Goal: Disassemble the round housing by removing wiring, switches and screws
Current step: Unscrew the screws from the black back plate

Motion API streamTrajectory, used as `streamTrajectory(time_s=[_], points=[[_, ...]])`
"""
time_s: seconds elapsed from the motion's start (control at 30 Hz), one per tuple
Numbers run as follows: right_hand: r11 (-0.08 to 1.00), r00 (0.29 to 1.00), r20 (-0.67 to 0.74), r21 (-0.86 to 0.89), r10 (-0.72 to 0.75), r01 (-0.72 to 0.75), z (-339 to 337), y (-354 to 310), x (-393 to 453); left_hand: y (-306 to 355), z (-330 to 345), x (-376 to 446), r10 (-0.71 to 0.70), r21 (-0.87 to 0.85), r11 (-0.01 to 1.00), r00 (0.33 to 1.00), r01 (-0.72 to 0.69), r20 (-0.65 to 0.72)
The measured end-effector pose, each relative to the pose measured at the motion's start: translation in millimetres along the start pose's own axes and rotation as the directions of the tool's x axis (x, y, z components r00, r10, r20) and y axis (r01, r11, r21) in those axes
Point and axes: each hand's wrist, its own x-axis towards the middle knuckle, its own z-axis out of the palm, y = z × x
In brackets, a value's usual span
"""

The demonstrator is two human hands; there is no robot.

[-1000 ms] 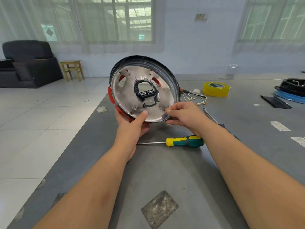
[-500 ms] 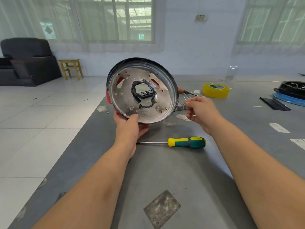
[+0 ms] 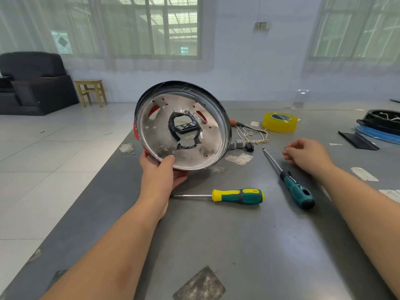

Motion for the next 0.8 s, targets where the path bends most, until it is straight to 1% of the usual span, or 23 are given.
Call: streamTrajectory(time_s=[0.07,0.1,0.27,0.53,0.8], points=[[0.987,0.999,-0.014,-0.159,-0.03,0.028,4.5,9.6,2.6,-1.7,0.0,1.2,0.017,-0.008,1.0,1.0,-0.017,0.004],[0.983,0.999,-0.013,-0.178,-0.037,0.034,7.0,10.4,4.8,-2.6,-0.3,1.9,0.025,-0.013,1.0,1.0,-0.025,0.002],[0.982,0.999,0.035,-0.183,-0.04,0.046,19.7,9.1,30.7,-4.7,-1.7,2.8,0.048,-0.003,0.999,0.999,-0.048,-0.003],[0.986,1.0,-0.016,-0.165,0.007,-0.01,33.8,9.5,64.7,-8.5,-3.9,6.9,0.072,0.017,0.997,0.997,-0.072,-0.009],[0.975,1.0,0.007,-0.22,0.022,-0.02,39.8,5.4,75.8,-8.0,-1.2,4.9,0.091,0.032,0.995,0.996,-0.09,-0.016]])
